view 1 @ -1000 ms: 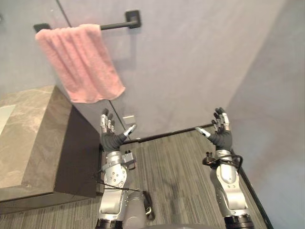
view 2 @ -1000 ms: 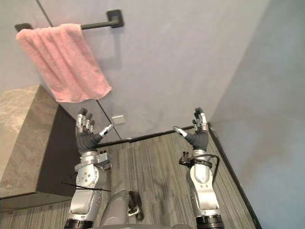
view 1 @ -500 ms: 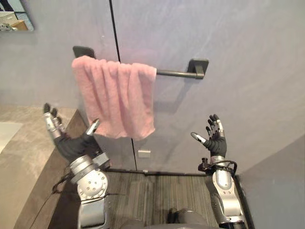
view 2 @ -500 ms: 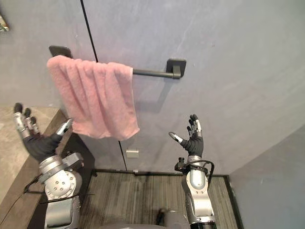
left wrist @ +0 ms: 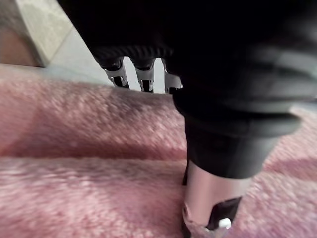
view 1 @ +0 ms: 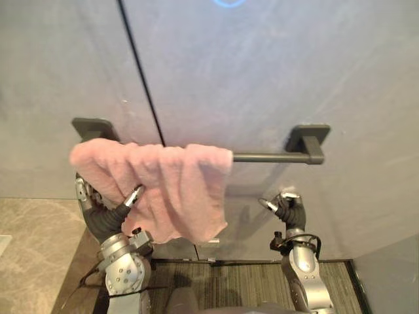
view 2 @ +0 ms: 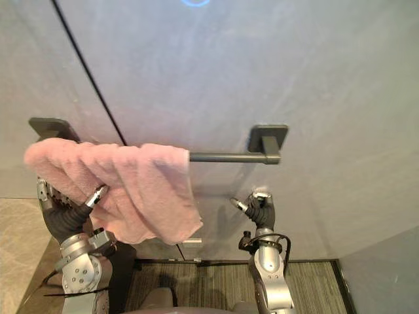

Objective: Organize washtable

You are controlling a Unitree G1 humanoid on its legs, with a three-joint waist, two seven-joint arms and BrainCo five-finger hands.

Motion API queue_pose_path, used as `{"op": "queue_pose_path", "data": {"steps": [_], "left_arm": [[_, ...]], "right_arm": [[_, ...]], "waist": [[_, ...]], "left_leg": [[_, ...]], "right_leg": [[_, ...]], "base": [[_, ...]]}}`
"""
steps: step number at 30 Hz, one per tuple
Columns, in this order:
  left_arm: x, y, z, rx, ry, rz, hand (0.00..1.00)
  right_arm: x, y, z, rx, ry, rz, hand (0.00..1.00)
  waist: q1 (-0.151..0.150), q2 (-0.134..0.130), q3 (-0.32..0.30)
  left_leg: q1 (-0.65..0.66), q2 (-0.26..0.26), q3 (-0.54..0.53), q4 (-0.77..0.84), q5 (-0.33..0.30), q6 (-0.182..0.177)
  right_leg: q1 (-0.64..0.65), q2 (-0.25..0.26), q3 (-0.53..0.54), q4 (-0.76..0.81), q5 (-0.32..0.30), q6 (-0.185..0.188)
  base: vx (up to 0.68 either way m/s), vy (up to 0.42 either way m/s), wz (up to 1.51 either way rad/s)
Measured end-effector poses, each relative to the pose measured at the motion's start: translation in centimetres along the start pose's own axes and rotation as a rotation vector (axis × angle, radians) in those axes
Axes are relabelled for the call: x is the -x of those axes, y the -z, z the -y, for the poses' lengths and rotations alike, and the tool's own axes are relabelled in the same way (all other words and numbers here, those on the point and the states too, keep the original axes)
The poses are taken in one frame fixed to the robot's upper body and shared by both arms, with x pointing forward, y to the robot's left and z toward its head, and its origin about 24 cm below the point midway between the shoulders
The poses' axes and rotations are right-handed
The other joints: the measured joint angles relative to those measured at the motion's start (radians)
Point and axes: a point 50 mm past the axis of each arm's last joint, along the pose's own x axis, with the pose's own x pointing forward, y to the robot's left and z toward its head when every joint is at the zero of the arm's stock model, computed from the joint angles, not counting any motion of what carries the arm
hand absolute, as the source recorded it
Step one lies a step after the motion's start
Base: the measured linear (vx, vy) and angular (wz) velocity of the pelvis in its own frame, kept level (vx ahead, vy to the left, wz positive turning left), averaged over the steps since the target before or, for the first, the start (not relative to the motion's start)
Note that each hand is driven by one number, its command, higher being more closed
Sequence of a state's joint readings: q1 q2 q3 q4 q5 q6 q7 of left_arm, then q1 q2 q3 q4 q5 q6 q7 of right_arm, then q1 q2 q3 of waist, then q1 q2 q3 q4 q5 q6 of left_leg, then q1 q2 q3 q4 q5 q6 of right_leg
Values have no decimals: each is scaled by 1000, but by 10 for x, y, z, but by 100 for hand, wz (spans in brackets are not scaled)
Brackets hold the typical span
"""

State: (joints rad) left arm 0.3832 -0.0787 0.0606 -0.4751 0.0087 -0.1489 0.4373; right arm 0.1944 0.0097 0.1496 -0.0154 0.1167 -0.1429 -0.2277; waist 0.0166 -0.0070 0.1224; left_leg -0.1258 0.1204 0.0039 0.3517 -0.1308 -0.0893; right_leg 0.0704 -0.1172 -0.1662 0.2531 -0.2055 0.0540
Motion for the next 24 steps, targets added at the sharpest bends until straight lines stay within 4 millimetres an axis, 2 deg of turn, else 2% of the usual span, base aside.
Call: {"op": "queue_pose_path", "data": {"steps": [1,7,9,10,13,18,19,24], "left_arm": [[1,1,2,5,30,-14,0],[11,13,-3,68,80,-140,0],[14,17,-9,57,56,-172,0],[16,18,-13,47,35,-182,0],[17,20,-18,47,16,-196,0],[17,20,-13,123,82,-215,0],[17,20,-11,134,98,-218,100],[10,16,-5,153,147,-192,100]], "right_arm": [[0,0,-6,0,-38,-6,0],[-1,8,-37,2,-197,-59,0],[-1,10,-38,6,-211,-67,0],[-1,13,-41,10,-229,-79,0],[0,15,-44,15,-253,-95,0],[3,17,-49,22,-306,-107,0],[4,18,-51,24,-329,-110,0],[6,13,-73,5,-450,-99,0]], "waist": [[0,3,-1],[3,20,-11],[3,26,-23],[3,20,-28],[5,39,-37],[0,39,-42],[-1,37,-43],[-1,36,-42]], "left_leg": [[2,-14,-3,-16,4,5],[17,-18,-6,-84,23,-3],[21,-16,-5,-114,40,-11],[34,-13,-4,-135,52,-12],[33,5,0,-150,80,-26],[53,9,0,-200,112,-29],[58,9,1,-207,114,-30],[71,9,4,-253,138,-30]], "right_leg": [[10,-10,0,-17,9,16],[12,-8,-1,-39,13,24],[8,-1,-4,-50,12,25],[7,1,-7,-50,15,20],[-5,12,-13,-53,27,13],[0,17,-24,-65,31,7],[2,18,-23,-67,31,6],[12,20,-25,-89,43,3]], "base": [[-11,117,16],[-98,13,8],[-35,-51,14],[22,-44,6],[36,-49,-3],[56,-49,2],[48,-25,-3],[26,-16,1]]}}
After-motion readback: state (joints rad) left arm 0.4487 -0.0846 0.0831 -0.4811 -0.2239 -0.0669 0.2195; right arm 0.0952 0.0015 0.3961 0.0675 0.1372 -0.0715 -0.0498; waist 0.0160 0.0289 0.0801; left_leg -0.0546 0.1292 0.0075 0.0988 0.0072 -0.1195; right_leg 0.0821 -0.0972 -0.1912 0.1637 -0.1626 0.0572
